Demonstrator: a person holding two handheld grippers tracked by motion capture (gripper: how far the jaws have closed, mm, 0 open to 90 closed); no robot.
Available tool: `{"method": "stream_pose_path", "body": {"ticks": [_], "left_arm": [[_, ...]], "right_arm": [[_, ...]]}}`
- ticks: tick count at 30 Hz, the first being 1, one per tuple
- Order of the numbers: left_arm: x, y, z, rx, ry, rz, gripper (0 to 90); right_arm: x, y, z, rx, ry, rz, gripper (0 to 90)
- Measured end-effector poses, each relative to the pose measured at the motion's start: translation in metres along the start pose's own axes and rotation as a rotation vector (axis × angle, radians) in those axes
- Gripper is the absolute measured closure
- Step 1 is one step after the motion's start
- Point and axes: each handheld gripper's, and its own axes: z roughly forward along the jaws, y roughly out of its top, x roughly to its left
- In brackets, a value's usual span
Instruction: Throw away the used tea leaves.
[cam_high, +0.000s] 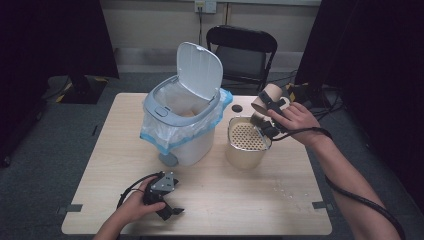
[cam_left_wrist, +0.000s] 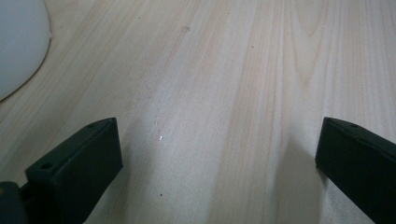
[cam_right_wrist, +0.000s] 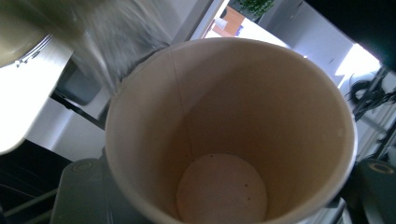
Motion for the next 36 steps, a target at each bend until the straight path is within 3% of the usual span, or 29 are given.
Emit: {"method": "stream_pose_path", "body": {"ticks": [1,2,5,7,8,9,10,11,13,15,16,19,20,23,27,30,31,32,35,36], "left_arm": [[0.0,0.0,0.0,0.0,0.0,0.0,0.0],[0.0,0.0,0.0,0.0,0.0,0.0,0.0],[0.0,0.0,0.0,0.001,0.001,-0.001,0.0],[0.0,0.0,0.0,0.0,0.0,0.0,0.0],[0.0,0.0,0.0,-0.001,0.0,-0.001,0.0],[0.0,0.0,0.0,0.0,0.0,0.0,0.0],[0.0,0.0,0.0,0.0,0.0,0.0,0.0],[0.0,0.0,0.0,0.0,-0.001,0.0,0.0],[0.0,0.0,0.0,0.0,0.0,0.0,0.0],[0.0,0.0,0.0,0.0,0.0,0.0,0.0],[0.0,0.0,0.0,0.0,0.0,0.0,0.0],[0.0,0.0,0.0,0.0,0.0,0.0,0.0],[0.0,0.0,0.0,0.0,0.0,0.0,0.0],[0.0,0.0,0.0,0.0,0.0,0.0,0.0],[0.0,0.0,0.0,0.0,0.0,0.0,0.0],[0.0,0.0,0.0,0.0,0.0,0.0,0.0],[0.0,0.0,0.0,0.0,0.0,0.0,0.0],[0.0,0.0,0.0,0.0,0.0,0.0,0.0],[0.0,0.0,0.0,0.0,0.0,0.0,0.0],[0.0,0.0,0.0,0.0,0.0,0.0,0.0]], "right_arm": [[-0.002,0.0,-0.001,0.007,-0.024,-0.048,28.6],[-0.002,0.0,-0.001,0.007,-0.024,-0.048,28.6],[-0.004,-0.003,0.001,0.0,0.023,0.049,28.1],[-0.01,-0.011,0.003,-0.005,0.11,0.284,27.9],[-0.016,-0.021,0.007,-0.031,0.185,0.482,27.9],[-0.019,-0.027,0.009,-0.041,0.212,0.582,27.8],[-0.019,-0.027,0.009,-0.041,0.212,0.582,27.8],[-0.021,-0.032,0.011,-0.047,0.26,0.676,27.9],[-0.022,-0.044,0.015,-0.092,0.362,0.92,27.8],[-0.022,-0.049,0.018,-0.12,0.418,1.074,27.7],[-0.022,-0.049,0.018,-0.12,0.418,1.074,27.7],[-0.021,-0.054,0.022,-0.175,0.498,1.275,27.7],[-0.021,-0.054,0.022,-0.175,0.498,1.275,27.7],[-0.02,-0.054,0.025,-0.202,0.55,1.396,27.4],[-0.02,-0.052,0.028,-0.196,0.589,1.429,27.4],[-0.02,-0.051,0.03,-0.209,0.614,1.488,27.4],[-0.02,-0.052,0.031,-0.211,0.632,1.531,27.4],[-0.02,-0.052,0.031,-0.211,0.632,1.531,27.4],[-0.019,-0.054,0.032,-0.208,0.652,1.597,27.4],[-0.019,-0.056,0.033,-0.214,0.668,1.642,27.4]]}}
